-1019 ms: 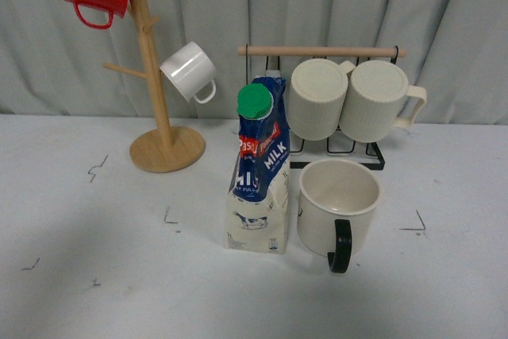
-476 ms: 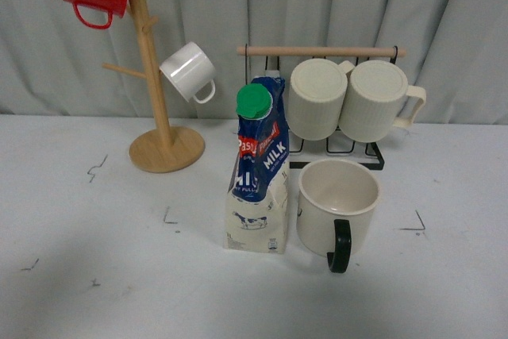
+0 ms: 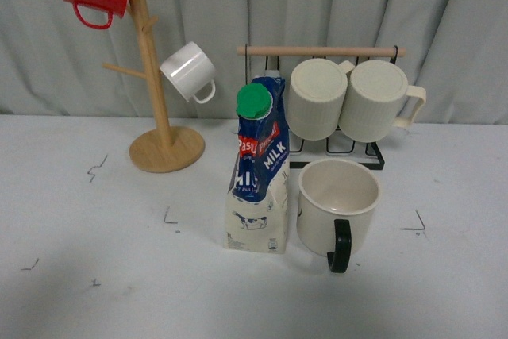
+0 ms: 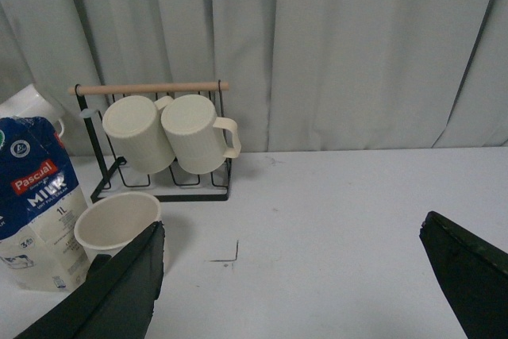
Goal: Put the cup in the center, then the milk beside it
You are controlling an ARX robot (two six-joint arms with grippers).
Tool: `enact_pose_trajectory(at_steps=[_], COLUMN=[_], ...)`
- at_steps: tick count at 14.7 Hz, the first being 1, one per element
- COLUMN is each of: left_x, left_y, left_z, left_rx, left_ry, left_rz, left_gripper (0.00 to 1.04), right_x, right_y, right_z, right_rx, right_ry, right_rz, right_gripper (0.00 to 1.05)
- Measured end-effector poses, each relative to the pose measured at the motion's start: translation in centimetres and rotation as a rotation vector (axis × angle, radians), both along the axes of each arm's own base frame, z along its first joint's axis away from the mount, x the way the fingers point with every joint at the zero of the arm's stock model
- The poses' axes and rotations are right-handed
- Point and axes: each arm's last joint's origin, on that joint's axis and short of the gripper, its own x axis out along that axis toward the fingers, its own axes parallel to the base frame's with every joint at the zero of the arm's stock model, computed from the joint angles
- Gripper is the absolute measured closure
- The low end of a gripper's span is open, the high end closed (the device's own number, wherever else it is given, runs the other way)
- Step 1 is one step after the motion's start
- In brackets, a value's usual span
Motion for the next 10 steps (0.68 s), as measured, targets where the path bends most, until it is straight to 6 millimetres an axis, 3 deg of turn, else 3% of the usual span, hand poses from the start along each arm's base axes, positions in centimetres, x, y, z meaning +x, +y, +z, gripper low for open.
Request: enact_pose_trajectory(at_steps=[7, 8, 10], left_x=[-0.9, -1.7, -2.1], left_y=[0.0, 0.0, 0.0], left_z=[0.1, -0.6, 0.1], left_rx=[0.0, 0.0, 0.0], left_ry=[-0.011, 0.049, -0.019], left_rz=[0.0, -0.003, 0.002], left_gripper=[1.03, 1.03, 1.03], right_x=[0.0, 0.0, 0.0], right_y=[0.0, 0.0, 0.0], right_z=[0.0, 0.0, 0.0], right_rx=[0.0, 0.0, 0.0], right_ry=[0.0, 0.0, -0.001], right_rz=[0.0, 0.0, 0.001], right_gripper=[0.06, 0.06, 0.06])
